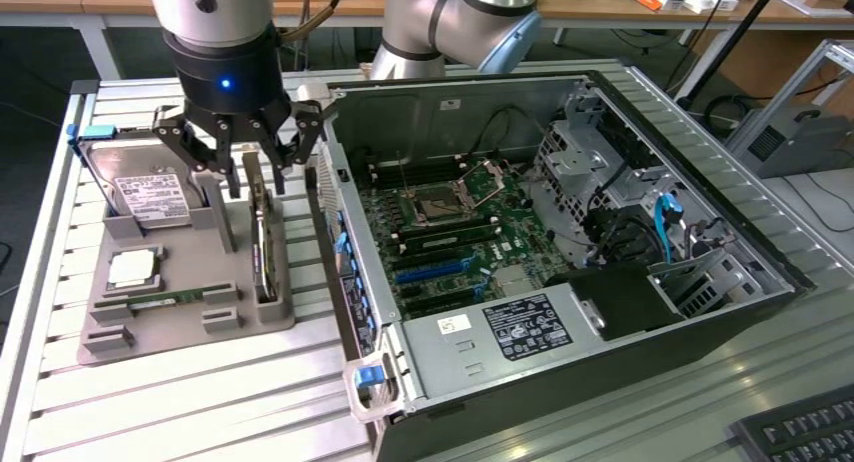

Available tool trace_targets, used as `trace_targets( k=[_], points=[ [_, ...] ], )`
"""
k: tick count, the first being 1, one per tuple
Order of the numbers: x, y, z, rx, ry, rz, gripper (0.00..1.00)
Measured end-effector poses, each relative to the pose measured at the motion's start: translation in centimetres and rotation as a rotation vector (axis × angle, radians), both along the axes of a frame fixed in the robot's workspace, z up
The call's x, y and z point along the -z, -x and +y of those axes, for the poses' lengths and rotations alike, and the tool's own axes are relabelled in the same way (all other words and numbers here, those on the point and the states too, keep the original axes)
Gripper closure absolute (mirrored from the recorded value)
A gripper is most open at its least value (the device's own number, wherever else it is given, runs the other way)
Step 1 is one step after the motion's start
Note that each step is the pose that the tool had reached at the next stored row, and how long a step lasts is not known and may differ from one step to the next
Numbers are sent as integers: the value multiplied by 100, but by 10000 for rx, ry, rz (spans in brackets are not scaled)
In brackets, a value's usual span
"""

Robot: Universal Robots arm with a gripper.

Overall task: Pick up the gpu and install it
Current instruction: 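Pick up the gpu and move the gpu toward the slot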

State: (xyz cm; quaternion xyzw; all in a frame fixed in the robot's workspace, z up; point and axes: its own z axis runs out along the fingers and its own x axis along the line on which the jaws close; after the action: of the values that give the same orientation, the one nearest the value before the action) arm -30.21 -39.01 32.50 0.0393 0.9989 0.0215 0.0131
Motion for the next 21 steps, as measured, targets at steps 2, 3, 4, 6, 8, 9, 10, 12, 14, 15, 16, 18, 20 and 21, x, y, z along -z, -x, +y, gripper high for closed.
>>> trace_targets(
  k=[2,3,4,6,8,9,10,12,14,15,16,18,20,21],
  points=[
    [19,0,0,5,0,0,52],
    [24,0,0,6,0,0,52],
    [29,0,0,8,0,0,52],
    [40,0,0,11,0,-1,52],
    [50,0,0,14,0,0,52],
    [55,0,0,15,0,0,52],
    [59,0,0,17,0,0,52],
    [67,0,0,18,0,1,52],
    [79,1,0,20,0,0,52],
    [83,1,0,20,0,0,52],
    [89,0,0,21,0,0,52],
    [98,1,0,22,0,0,52],
    [110,3,0,24,0,0,52],
    [115,5,0,25,1,1,52]
  ],
)
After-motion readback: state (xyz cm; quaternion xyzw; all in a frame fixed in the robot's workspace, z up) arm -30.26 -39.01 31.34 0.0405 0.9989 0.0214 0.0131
